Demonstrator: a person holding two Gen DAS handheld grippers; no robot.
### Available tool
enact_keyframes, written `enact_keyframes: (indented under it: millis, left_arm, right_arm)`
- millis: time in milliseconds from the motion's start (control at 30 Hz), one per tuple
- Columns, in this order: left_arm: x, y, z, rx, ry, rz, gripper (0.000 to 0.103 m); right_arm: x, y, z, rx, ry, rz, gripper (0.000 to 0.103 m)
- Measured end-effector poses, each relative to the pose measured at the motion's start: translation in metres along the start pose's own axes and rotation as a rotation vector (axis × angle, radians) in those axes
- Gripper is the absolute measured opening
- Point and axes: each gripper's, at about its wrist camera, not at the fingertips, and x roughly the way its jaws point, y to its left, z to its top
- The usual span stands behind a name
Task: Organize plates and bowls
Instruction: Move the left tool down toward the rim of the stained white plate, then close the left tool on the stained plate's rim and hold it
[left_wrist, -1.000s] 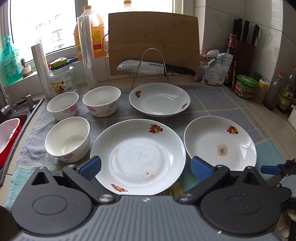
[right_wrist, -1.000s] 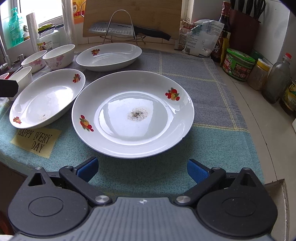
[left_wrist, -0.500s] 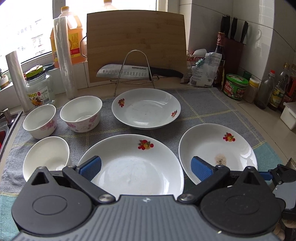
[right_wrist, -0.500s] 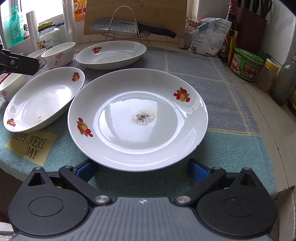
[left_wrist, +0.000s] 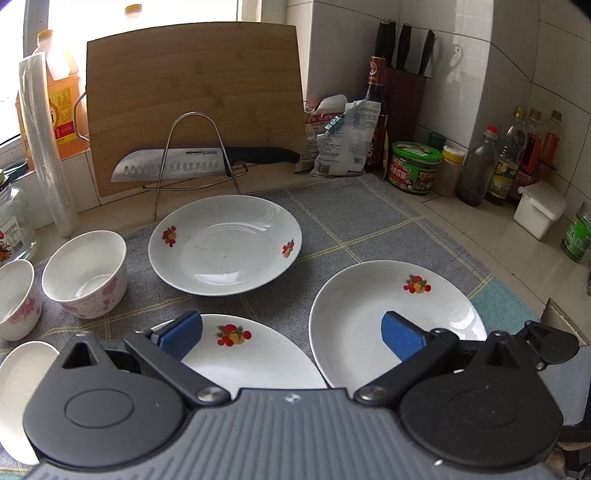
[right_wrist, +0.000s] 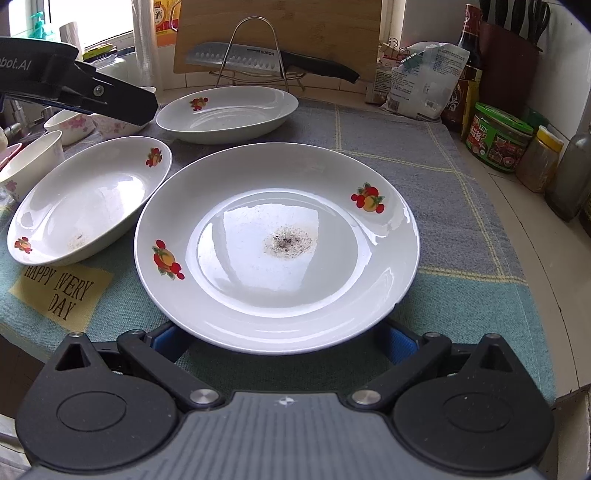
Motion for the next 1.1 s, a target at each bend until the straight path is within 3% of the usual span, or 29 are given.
enact_keyframes:
  millis: [500,800,933,1100]
  left_arm:
    - [0.042,-0.021,0.025,-0.002,0.045,-0.075,0.102]
    - [0.09,-0.029,0.029,0.021,0.207,-0.086,0.102]
    - [0.112,-0.027,0.03,0.005,0.307,-0.185,0.102]
    - [0.127,-0.027,0.032,0.036,0.395,-0.249,0.102]
  right_arm:
    - [0.003,-0.013,-0.001,-0.152,-0.033,0.132,0.103]
    - [0.001,-0.019,-0.005,-0.206,-0.046,0.18,0.103]
    - [-0.002,-0.021,-0.011,-0.188,-0.063,0.167,0.103]
    - [-0.006,-0.024,-0.015,-0.16,-0.066,0.141,0.103]
